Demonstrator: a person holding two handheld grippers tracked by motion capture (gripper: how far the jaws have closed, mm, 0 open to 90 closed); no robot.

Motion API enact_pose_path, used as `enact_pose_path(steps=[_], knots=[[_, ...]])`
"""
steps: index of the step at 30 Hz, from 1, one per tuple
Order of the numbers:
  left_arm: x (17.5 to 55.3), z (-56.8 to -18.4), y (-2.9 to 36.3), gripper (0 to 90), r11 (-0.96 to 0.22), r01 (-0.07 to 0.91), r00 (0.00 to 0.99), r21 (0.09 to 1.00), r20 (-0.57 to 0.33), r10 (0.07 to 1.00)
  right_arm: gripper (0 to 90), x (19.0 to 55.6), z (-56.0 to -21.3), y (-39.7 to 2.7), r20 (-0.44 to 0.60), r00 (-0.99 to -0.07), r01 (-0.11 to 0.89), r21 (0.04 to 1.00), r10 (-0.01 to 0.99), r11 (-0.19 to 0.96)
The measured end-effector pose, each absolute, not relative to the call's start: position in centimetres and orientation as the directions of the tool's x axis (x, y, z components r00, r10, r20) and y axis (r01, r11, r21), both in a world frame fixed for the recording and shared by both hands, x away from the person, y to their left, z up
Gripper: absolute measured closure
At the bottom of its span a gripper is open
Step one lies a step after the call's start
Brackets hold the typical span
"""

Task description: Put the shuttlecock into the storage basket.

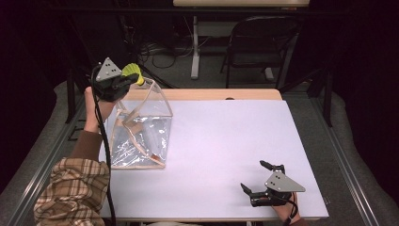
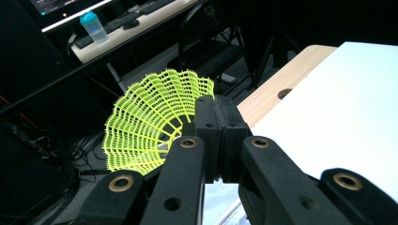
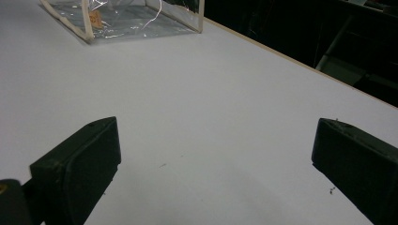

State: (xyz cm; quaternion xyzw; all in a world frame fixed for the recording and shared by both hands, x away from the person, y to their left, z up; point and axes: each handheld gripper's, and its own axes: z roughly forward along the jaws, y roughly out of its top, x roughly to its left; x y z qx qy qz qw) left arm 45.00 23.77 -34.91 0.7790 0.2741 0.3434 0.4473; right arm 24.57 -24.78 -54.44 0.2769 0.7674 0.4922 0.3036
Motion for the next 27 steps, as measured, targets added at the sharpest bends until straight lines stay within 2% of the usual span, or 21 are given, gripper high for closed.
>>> enact_pose_path(steps=[27], knots=[[45.9,-36.8,24.0,89.5,-0.447,0.171,0.622,0.878,0.255,0.74,1.2,24.6,-54.4,-24.8,-0.194,-0.662,0.125,0.924,0.724,0.362]])
